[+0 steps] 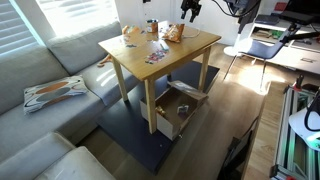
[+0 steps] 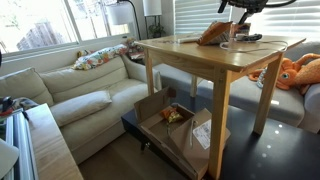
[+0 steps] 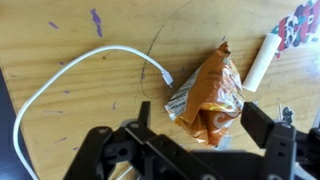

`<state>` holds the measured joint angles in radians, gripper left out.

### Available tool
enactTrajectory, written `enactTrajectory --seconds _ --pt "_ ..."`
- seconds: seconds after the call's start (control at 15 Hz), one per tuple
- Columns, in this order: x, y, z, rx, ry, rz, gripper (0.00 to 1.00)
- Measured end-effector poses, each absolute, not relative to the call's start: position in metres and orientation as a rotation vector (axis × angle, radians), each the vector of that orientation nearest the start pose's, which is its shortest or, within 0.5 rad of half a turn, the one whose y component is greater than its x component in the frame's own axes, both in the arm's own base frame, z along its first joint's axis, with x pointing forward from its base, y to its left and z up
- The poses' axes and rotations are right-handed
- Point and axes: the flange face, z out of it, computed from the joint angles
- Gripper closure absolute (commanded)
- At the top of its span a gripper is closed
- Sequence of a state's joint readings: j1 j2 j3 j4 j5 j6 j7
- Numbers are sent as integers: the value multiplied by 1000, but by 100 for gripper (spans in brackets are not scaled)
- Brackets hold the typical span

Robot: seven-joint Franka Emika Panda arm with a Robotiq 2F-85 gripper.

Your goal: Move the snack packet from the table to the box

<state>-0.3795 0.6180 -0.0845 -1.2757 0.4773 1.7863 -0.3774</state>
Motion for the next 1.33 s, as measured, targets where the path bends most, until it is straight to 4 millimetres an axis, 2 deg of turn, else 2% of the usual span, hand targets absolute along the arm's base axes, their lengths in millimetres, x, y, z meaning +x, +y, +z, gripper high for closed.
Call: enactTrajectory --seconds 0.07,0.33,0.6,0.8,1.0,1.13,1.33 --pt "670 -275 389 -2703 277 -109 48" --pt "682 -279 383 -2694 286 -142 68" --pt "691 -277 373 -2685 298 -160 100" --pt "695 -277 367 -2683 301 -154 100" --pt "695 -276 372 -2683 301 -156 100" --pt "691 -270 386 -2673 278 -132 100" --pt "669 -253 427 -2638 186 -22 100"
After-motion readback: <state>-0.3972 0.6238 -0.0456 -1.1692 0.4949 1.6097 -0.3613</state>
